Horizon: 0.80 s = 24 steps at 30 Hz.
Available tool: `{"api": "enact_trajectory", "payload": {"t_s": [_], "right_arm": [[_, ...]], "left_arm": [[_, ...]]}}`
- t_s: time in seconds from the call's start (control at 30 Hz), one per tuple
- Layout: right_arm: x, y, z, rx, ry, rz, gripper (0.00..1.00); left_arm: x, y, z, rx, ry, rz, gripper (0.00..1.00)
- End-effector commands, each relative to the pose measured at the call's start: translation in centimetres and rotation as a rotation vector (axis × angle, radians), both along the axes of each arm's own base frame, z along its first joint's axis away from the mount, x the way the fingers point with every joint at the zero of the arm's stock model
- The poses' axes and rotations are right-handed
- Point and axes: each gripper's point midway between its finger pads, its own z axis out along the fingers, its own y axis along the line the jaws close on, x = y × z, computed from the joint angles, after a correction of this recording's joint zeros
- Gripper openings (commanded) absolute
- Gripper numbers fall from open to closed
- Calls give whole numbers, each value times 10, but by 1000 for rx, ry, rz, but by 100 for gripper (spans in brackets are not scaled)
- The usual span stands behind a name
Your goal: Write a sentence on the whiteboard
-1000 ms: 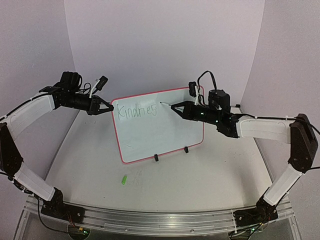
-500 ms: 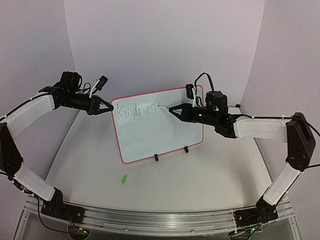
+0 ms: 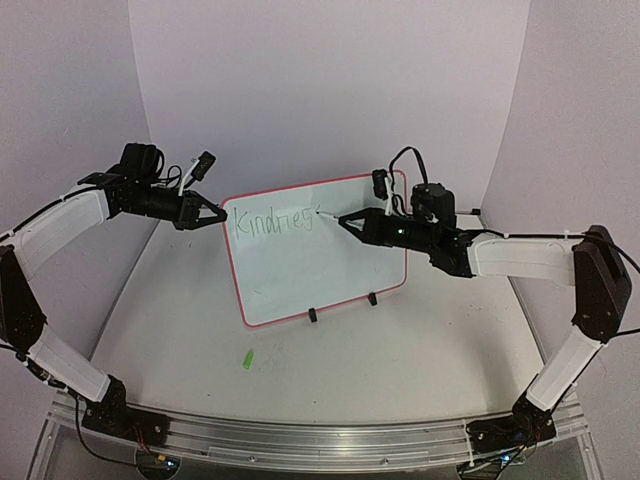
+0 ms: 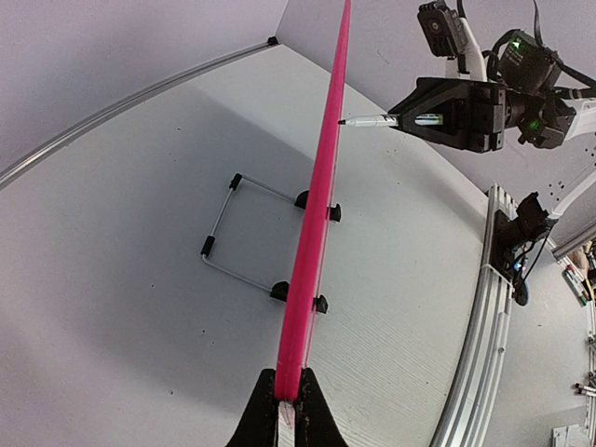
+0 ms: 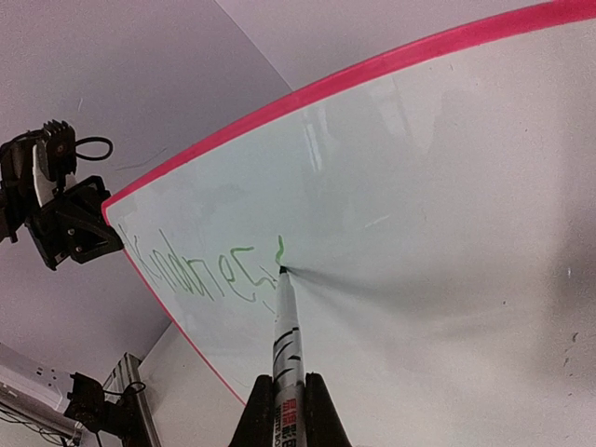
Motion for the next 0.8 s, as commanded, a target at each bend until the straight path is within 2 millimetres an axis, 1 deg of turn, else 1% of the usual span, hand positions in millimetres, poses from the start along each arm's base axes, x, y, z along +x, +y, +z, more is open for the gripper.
{"api": "enact_trajectory", "payload": {"t_s": [0.0, 0.33, 0.63, 0.77], "right_arm": [[6, -13, 7, -12, -23, -77, 0], [5, -21, 6, -33, -23, -108, 0], [0, -19, -12, -80, 21, -74, 0], [-2, -19, -17, -93, 28, -69, 0]], "left_arm": [[-6, -3, 23, -31, -79, -29, 0], [-7, -3, 24, -33, -81, -31, 0], [-8, -3, 25, -34, -84, -32, 0], [-8, -3, 25, -34, -83, -32, 0]]}}
